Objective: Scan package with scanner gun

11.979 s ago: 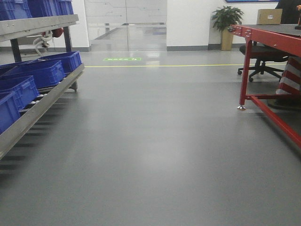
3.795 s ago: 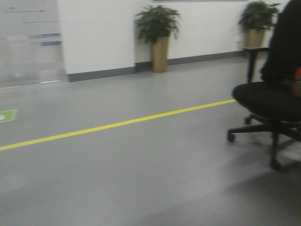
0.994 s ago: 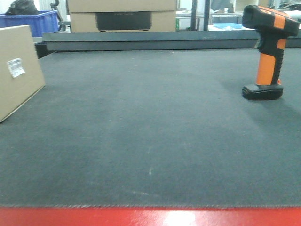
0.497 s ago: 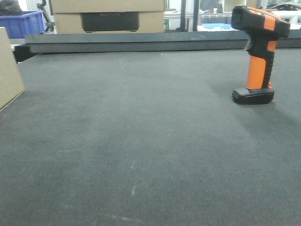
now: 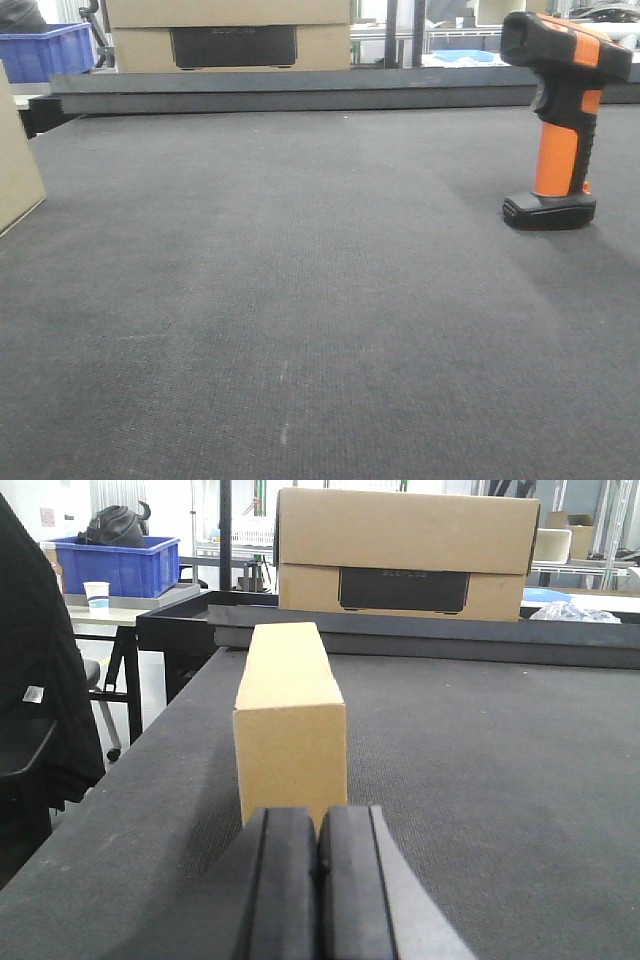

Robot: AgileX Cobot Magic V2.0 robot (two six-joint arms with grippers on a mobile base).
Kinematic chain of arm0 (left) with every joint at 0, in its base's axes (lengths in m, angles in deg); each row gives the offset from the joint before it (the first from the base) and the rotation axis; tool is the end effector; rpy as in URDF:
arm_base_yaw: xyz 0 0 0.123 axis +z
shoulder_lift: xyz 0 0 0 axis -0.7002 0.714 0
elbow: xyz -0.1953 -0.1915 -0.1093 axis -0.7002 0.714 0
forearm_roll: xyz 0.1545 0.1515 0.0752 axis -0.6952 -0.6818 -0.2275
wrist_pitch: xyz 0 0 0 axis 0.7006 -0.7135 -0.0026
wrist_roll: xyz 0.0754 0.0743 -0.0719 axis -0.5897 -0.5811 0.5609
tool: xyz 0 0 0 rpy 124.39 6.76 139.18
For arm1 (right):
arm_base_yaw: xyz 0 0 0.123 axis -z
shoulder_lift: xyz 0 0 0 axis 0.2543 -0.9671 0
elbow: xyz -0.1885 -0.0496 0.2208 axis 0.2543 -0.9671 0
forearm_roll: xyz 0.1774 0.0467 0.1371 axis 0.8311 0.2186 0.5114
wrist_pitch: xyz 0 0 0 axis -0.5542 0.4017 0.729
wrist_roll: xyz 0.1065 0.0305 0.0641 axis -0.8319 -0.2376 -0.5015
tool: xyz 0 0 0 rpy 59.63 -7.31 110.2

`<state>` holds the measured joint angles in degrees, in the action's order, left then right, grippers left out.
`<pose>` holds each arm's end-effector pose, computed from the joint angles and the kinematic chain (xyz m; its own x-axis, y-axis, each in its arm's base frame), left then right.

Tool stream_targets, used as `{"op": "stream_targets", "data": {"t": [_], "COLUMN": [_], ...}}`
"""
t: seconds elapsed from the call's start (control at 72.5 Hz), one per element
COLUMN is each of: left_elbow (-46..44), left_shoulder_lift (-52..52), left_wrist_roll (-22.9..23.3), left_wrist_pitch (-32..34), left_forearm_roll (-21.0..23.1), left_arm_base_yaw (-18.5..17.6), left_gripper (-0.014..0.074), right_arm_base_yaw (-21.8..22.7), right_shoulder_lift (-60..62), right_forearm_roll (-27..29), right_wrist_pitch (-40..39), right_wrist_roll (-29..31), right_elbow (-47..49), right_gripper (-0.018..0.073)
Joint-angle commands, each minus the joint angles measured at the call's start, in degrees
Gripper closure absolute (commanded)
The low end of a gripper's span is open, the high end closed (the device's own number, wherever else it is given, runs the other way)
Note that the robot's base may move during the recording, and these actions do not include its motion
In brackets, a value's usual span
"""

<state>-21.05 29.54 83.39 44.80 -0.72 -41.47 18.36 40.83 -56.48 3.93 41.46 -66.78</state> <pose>0.0611 0.0033 0.2099 0.0391 -0.0132 -0.9991 -0.0519 0.9985 -0.0152 0.0610 -0.0036 0.2047 -0.0048 0.0199 -0.9998 0.0609 0.9980 0.0196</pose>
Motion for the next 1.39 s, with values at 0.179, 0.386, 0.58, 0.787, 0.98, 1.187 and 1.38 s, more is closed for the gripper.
{"op": "stream_targets", "data": {"t": [0.179, 0.386, 0.58, 0.787, 0.98, 1.187, 1.38], "left_elbow": [-0.11, -0.11, -0.11, -0.11, -0.11, -0.11, -0.11], "left_shoulder_lift": [-0.22, -0.22, -0.22, -0.22, -0.22, -0.22, -0.22], "left_wrist_roll": [0.11, 0.11, 0.11, 0.11, 0.11, 0.11, 0.11], "left_wrist_pitch": [0.85, 0.85, 0.85, 0.85, 0.85, 0.85, 1.04], "left_forearm_roll": [0.29, 0.29, 0.29, 0.29, 0.29, 0.29, 0.39], "left_arm_base_yaw": [-2.89, -2.51, -1.93, -1.93, -1.93, -1.93, -1.95], "left_gripper": [0.0690, 0.0690, 0.0690, 0.0690, 0.0690, 0.0690, 0.0690], "right_arm_base_yaw": [0.07, 0.18, 0.18, 0.18, 0.18, 0.18, 0.18], "right_shoulder_lift": [0.20, 0.20, 0.20, 0.20, 0.20, 0.20, 0.20], "right_forearm_roll": [0.16, 0.16, 0.16, 0.16, 0.16, 0.16, 0.16], "right_wrist_pitch": [-1.11, -1.11, -1.11, -1.11, -1.11, -1.11, -1.11], "right_wrist_roll": [0.26, 0.26, 0.26, 0.26, 0.26, 0.26, 0.26], "right_elbow": [-0.01, -0.01, -0.01, -0.01, -0.01, -0.01, -0.01], "right_gripper": [0.0727, 0.0727, 0.0727, 0.0727, 0.0727, 0.0727, 0.0727]}}
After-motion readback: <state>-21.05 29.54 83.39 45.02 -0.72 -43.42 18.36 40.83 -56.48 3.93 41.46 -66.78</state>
